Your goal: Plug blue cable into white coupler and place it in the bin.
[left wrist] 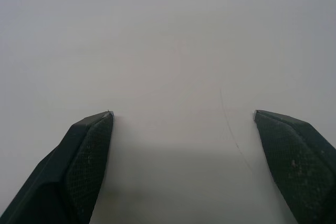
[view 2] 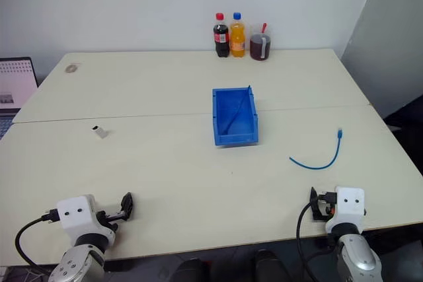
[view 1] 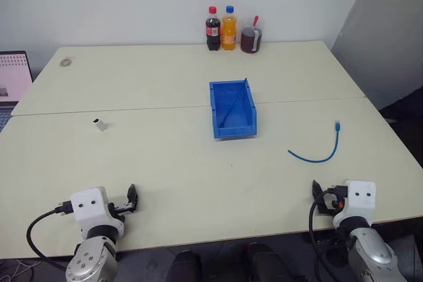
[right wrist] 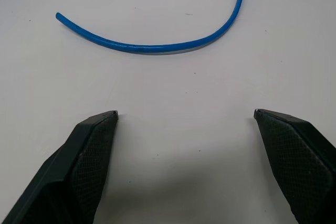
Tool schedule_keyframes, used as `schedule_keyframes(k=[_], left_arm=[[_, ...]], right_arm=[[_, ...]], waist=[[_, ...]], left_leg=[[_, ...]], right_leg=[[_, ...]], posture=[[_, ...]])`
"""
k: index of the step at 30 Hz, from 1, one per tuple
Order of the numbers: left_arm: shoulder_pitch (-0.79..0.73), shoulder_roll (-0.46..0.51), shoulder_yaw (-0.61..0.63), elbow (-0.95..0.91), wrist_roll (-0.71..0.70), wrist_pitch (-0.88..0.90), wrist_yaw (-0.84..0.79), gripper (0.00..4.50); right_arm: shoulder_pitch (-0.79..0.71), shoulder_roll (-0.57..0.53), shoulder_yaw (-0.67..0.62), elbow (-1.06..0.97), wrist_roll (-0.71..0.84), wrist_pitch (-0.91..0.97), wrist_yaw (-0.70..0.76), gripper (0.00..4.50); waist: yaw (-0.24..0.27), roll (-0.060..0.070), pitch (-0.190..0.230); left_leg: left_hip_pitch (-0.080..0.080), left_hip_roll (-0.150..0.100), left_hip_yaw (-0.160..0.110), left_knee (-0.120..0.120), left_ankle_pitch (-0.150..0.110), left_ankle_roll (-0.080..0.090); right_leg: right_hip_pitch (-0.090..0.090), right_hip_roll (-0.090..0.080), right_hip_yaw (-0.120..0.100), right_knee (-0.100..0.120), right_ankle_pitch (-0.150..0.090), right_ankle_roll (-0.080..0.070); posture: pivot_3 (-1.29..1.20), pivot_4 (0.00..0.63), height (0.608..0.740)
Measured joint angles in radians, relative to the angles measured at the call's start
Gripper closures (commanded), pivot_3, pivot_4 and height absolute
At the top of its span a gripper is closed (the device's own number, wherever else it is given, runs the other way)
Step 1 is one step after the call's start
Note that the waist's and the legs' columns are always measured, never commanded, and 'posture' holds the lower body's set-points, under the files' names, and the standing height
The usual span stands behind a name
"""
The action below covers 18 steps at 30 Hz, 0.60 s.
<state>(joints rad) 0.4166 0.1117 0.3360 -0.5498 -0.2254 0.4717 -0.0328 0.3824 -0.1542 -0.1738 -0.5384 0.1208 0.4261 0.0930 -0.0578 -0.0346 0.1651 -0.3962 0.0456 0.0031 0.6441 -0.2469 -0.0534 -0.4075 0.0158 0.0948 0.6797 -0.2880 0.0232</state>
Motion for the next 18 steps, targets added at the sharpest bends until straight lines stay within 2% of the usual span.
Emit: schedule_keyframes(k=[10, 18], left_arm=[[0.013, 0.043, -0.087, 0.012, 0.077, -0.067, -0.024, 0.0], [-0.003, 0.056, -0.098, 0.059, 0.083, -0.122, -0.05, 0.0]], right_arm=[[-0.007, 0.005, 0.0, 0.005, -0.005, 0.0, -0.008, 0.09], [-0.041, 0.005, -0.006, 0.025, -0.009, 0.0, -0.02, 0.09]], waist=[[0.002, 0.0, 0.0], [0.003, 0.001, 0.0]], left_leg=[[0.0, 0.0, 0.0, 0.0, 0.0, 0.0], [0.0, 0.0, 0.0, 0.001, 0.0, 0.0]], right_leg=[[0.0, -0.001, 0.0, 0.0, 0.0, 0.0], [0.001, -0.002, 0.0, 0.0, 0.0, 0.0]], posture=[[0.0, 0.15, 0.74], [0.0, 0.15, 0.74]])
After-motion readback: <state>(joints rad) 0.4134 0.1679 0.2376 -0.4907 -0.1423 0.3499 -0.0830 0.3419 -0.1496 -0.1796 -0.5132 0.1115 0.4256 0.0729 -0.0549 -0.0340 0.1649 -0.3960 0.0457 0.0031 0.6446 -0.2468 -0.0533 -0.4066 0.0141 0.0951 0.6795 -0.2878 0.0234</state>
